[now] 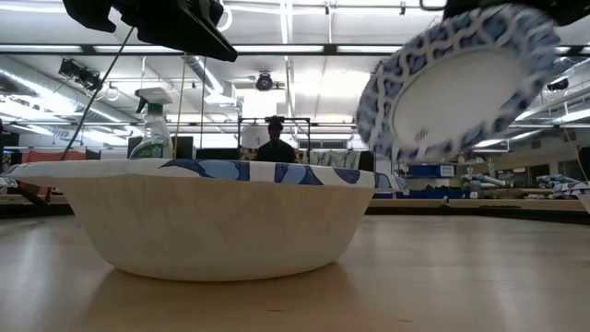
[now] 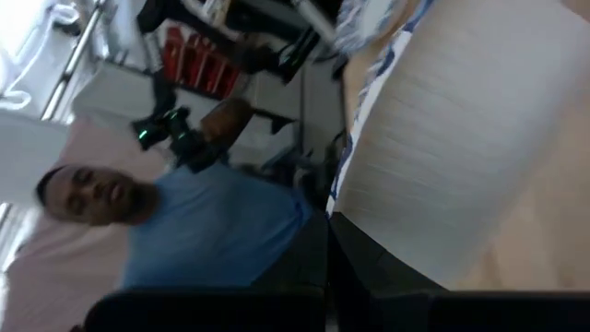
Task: Nest bowls inside each other
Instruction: Stack the white bowl on top of the stacked white bowl
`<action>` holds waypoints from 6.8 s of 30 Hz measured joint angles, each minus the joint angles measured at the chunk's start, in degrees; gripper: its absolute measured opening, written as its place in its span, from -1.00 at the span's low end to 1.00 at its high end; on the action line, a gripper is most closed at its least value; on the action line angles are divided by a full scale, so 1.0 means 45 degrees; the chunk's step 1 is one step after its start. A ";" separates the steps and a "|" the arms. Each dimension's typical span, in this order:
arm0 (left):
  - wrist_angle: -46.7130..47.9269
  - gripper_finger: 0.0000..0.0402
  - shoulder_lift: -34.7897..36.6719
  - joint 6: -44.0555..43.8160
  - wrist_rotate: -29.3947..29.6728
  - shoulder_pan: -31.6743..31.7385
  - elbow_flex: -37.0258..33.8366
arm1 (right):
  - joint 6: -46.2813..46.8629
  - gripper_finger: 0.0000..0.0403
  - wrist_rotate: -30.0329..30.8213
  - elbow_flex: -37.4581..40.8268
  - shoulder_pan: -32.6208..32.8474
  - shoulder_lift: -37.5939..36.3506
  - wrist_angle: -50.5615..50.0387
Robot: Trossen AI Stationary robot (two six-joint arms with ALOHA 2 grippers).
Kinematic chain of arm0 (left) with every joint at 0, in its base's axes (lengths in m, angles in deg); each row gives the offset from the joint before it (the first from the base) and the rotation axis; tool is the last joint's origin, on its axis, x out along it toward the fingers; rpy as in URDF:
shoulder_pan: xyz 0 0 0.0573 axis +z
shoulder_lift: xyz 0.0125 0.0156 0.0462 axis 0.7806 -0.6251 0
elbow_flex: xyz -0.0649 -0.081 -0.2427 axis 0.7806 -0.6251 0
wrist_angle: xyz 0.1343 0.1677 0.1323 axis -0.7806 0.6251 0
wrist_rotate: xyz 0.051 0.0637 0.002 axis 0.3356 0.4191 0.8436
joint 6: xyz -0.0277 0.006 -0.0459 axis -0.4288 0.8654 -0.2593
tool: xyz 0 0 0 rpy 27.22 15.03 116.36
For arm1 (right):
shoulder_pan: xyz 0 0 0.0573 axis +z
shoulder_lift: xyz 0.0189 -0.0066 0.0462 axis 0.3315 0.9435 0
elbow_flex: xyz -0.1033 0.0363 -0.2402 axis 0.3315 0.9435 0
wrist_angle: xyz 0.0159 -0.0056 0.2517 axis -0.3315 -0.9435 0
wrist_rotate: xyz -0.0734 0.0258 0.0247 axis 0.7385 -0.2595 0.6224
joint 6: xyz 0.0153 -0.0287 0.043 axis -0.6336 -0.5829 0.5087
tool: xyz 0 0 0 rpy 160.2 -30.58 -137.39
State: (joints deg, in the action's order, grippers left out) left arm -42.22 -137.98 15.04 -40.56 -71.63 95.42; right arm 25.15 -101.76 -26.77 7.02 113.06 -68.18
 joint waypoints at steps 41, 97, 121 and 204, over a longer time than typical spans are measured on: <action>-0.0305 -0.58 -0.0034 -0.1327 -0.0201 -0.0794 0.0005 | 0.3936 -0.84 0.4414 -0.0005 0.4920 -0.4523 -0.9845; -0.0217 -0.58 0.0015 -0.0098 -0.0242 -0.0661 0.0000 | 0.1367 -0.01 0.5484 -0.0010 0.2910 -0.1198 -0.3383; -0.0003 -0.58 0.0004 -0.1034 -0.0238 -0.0255 0.0000 | -0.5844 -0.01 0.9068 -0.3635 0.2355 0.7211 -0.0928; 0.3652 -0.48 0.0707 -0.3380 -0.0408 0.3944 -0.2749 | -0.1329 0.27 0.5773 -0.3989 -0.1561 1.4429 0.9173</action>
State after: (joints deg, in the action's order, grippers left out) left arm -25.78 -134.80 -0.17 -42.40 -53.88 83.05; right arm 19.17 -75.78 -44.72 0.00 177.99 -26.90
